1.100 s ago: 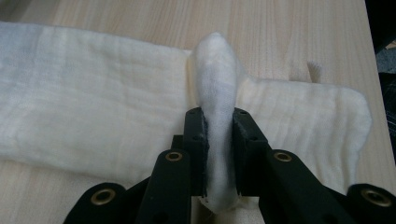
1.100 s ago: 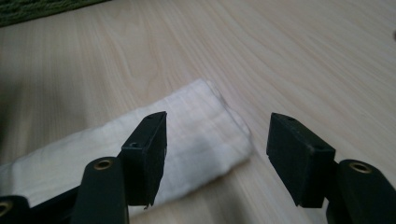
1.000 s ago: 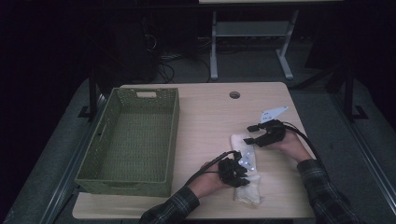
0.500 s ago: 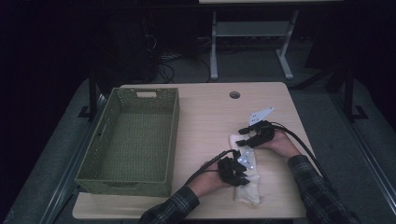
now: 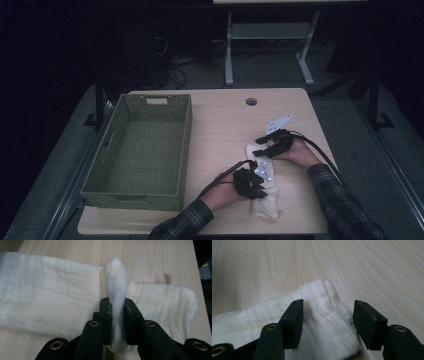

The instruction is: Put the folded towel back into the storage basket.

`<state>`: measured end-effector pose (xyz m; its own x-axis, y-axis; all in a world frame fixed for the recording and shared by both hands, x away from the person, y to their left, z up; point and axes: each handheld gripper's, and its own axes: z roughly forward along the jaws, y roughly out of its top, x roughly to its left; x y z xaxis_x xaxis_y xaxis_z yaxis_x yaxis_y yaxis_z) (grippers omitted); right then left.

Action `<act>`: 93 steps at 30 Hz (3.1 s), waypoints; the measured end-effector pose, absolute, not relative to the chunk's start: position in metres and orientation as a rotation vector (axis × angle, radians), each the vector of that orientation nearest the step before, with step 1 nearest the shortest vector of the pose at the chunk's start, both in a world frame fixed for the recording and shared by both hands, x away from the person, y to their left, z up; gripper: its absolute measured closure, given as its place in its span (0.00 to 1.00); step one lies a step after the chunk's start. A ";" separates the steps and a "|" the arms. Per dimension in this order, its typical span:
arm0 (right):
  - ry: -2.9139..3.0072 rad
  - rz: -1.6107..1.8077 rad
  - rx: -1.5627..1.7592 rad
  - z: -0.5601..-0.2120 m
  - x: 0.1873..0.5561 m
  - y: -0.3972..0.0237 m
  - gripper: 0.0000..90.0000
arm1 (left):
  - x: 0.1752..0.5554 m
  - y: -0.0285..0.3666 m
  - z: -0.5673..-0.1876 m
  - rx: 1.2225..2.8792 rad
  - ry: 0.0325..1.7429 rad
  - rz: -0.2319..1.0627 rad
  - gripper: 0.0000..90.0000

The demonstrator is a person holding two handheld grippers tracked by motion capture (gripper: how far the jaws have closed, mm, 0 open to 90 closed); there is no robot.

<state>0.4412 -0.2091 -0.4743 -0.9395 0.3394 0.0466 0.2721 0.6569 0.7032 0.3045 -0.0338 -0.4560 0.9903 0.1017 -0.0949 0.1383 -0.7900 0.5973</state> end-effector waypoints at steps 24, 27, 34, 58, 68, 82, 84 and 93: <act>2.796 1.173 0.472 -0.417 0.429 -0.193 0.89 | 0.305 -0.012 -0.415 2.360 0.222 -0.065 0.90; 2.770 1.220 0.448 -0.405 0.429 -0.189 0.89 | 0.305 -0.004 -0.403 2.350 0.239 -0.046 0.90; 2.739 1.249 0.431 -0.385 0.435 -0.177 0.89 | 0.308 0.017 -0.380 2.326 0.277 -0.007 0.90; 2.707 1.311 0.384 -0.340 0.459 -0.110 0.89 | 0.323 0.115 -0.301 2.265 0.242 0.051 0.90; 2.693 1.334 0.351 -0.321 0.465 -0.067 0.89 | 0.324 0.169 -0.285 2.224 0.254 0.091 0.90; 2.725 1.344 0.281 -0.322 0.468 0.002 0.89 | 0.317 0.234 -0.286 2.217 0.286 0.123 0.89; 2.727 1.349 0.275 -0.323 0.469 0.010 0.89 | 0.315 0.242 -0.288 2.224 0.298 0.135 0.89; 2.742 1.361 0.238 -0.335 0.472 0.042 0.89 | 0.312 0.266 -0.304 2.235 0.339 0.131 0.89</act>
<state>0.4722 0.0422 -0.3353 -0.9854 0.1702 0.0049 0.1068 0.5957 0.7961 0.3118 0.2665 -0.3043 0.9577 0.2868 -0.0217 0.1979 -0.6022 0.7734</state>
